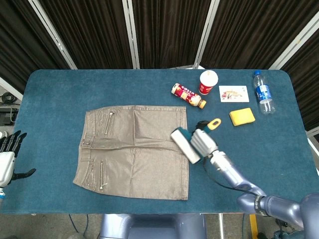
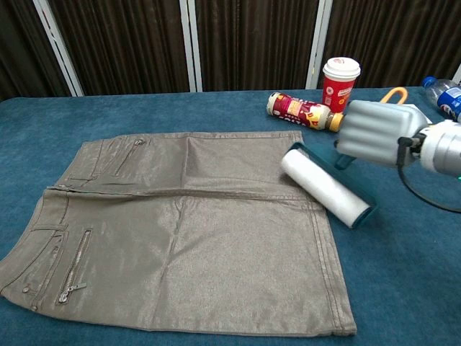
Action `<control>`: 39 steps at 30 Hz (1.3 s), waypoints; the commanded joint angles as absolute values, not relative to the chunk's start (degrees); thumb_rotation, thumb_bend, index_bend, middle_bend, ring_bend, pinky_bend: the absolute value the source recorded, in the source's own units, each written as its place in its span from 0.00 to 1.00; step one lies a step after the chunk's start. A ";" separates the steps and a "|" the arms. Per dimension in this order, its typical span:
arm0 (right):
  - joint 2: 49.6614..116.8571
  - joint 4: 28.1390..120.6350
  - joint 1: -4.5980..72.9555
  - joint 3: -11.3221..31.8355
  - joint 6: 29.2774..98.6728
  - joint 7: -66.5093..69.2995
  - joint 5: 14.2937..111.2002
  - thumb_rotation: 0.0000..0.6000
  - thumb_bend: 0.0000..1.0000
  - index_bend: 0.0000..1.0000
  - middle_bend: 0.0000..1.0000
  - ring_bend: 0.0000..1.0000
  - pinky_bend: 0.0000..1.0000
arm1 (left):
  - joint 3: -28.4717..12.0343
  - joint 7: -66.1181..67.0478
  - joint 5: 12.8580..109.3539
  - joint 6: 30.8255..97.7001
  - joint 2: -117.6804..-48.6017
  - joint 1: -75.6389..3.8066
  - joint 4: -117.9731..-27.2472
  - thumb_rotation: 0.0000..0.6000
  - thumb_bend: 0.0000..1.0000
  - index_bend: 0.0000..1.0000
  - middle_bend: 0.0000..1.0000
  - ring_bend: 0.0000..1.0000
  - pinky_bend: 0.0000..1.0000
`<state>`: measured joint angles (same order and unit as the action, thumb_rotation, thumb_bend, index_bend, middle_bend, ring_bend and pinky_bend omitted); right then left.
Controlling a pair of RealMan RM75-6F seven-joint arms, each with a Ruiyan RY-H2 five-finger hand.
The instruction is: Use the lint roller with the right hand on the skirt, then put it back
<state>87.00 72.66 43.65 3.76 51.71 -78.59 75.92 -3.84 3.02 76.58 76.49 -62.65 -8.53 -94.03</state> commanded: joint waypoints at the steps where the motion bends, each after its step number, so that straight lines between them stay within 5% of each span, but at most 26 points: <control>1: 84.84 71.83 41.38 3.29 52.45 -75.30 73.19 1.00 0.84 0.46 0.53 0.45 0.46 | -3.80 3.13 76.55 76.40 -62.68 -8.59 -94.14 1.00 0.00 0.00 0.00 0.00 0.00; 4: 83.61 71.47 40.02 2.94 52.52 -73.33 70.96 1.00 0.83 0.46 0.53 0.45 0.46 | -3.75 3.26 76.70 76.51 -62.67 -8.58 -94.33 1.00 0.00 0.00 0.00 0.00 0.00; 6: 83.18 70.70 39.41 2.50 52.57 -72.73 70.06 1.00 0.73 0.40 0.52 0.42 0.46 | -3.66 3.38 76.92 76.63 -62.66 -8.55 -94.49 1.00 0.00 0.00 0.00 0.00 0.00; 8: 82.99 69.74 38.72 2.27 52.25 -71.74 68.53 1.00 0.33 0.18 0.39 0.32 0.46 | -3.53 3.48 77.18 76.74 -62.66 -8.53 -94.67 1.00 0.00 0.00 0.00 0.00 0.00; 10: 82.94 69.51 38.09 2.53 52.05 -70.84 66.34 1.00 0.05 0.03 0.26 0.23 0.45 | -3.45 3.51 77.37 76.85 -62.63 -8.49 -94.82 1.00 0.00 0.00 0.00 0.00 0.00; 11: 82.85 69.57 37.82 2.65 52.37 -70.70 65.41 1.00 0.00 0.01 0.22 0.20 0.44 | -3.42 3.56 77.48 76.94 -62.62 -8.48 -94.89 1.00 0.00 0.00 0.00 0.00 0.00; 24: 73.95 80.02 33.70 3.85 60.03 -59.67 65.38 1.00 0.00 0.00 0.18 0.15 0.38 | -2.89 1.51 78.93 77.55 -61.29 -8.02 -95.96 1.00 0.00 0.00 0.00 0.00 0.00; 27: 69.99 84.21 30.86 4.07 63.05 -50.46 67.53 1.00 0.00 0.00 0.15 0.12 0.32 | -2.60 0.54 80.04 78.25 -60.82 -7.70 -96.20 1.00 0.00 0.00 0.00 0.00 0.00; 34: 63.37 91.69 21.67 2.98 72.41 -22.22 75.77 1.00 0.00 0.00 0.00 0.00 0.02 | -2.61 -2.46 85.15 83.94 -62.03 -6.38 -93.21 1.00 0.00 0.00 0.00 0.00 0.00; 39: 63.07 93.54 15.60 1.05 80.62 -12.72 80.96 1.00 0.00 0.00 0.00 0.00 0.00 | -2.22 -3.79 86.48 86.28 -61.76 -5.20 -92.68 1.00 0.00 0.00 0.00 0.00 0.00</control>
